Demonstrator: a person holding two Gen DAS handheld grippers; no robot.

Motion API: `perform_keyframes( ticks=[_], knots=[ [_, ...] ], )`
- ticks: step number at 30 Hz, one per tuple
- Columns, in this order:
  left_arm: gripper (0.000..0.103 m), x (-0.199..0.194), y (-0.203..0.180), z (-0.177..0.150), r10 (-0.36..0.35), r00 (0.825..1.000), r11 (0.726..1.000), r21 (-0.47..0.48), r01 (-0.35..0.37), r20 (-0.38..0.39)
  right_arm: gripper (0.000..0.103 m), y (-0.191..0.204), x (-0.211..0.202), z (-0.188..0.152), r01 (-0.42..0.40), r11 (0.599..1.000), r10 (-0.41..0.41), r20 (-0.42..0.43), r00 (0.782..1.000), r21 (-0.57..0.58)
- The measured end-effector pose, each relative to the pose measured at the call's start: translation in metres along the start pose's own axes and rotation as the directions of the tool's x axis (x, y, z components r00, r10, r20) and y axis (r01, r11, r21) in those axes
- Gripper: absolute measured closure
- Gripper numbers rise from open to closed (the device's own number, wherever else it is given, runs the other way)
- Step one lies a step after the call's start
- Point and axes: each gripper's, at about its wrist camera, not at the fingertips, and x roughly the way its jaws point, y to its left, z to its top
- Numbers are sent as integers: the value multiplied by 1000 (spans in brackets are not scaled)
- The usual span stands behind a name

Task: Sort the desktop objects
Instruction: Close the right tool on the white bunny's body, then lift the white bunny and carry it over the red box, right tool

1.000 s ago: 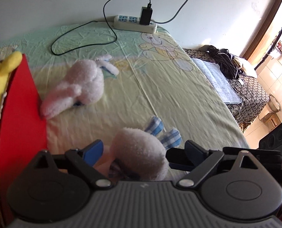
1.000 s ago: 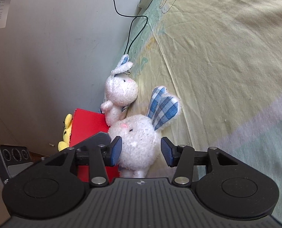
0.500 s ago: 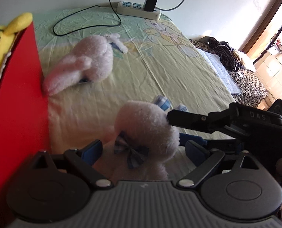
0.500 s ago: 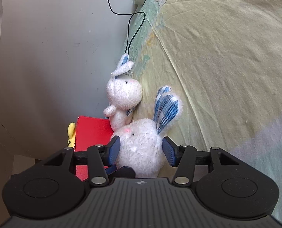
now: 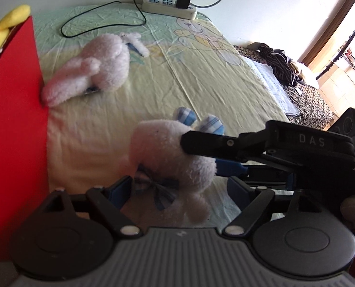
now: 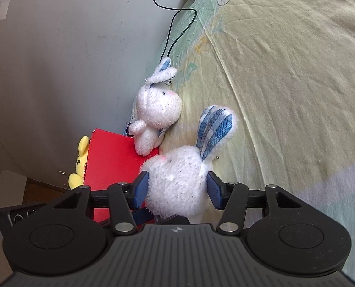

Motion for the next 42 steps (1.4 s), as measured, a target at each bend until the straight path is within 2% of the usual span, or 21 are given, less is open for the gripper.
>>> perform_keyframes(
  ticks=[6, 12, 15, 21, 28, 33, 38, 42],
  knots=[
    [26, -5, -19, -11, -65, 997, 998, 10, 66, -39, 50, 0, -28, -7, 41, 999, -41, -16, 999, -1],
    [26, -16, -41, -19, -147, 988, 987, 52, 149, -51, 52, 6, -58, -13, 68, 998, -68, 14, 998, 3],
    [26, -29, -48, -18, -186, 982, 979, 80, 187, -25, 52, 13, -72, -14, 49, 999, -49, 48, 998, 2],
    [26, -76, -44, -7, -219, 970, 971, 121, 207, 104, 52, 56, -79, -14, -15, 997, 25, 124, 992, -75],
    [26, -148, -4, 6, -239, 933, 965, 169, 199, 270, 52, 126, -58, -25, -96, 973, 139, 197, 971, -210],
    [26, -195, 41, 3, -226, 909, 970, 167, 177, 350, 52, 174, -24, -37, -140, 946, 200, 186, 962, -292],
    [26, -231, 95, -10, -178, 897, 982, 137, 133, 404, 52, 215, 23, -54, -173, 917, 237, 139, 962, -360],
    [26, -249, 139, -24, -129, 899, 991, 91, 100, 419, 54, 243, 64, -66, -189, 884, 251, 94, 963, -428]
  ],
)
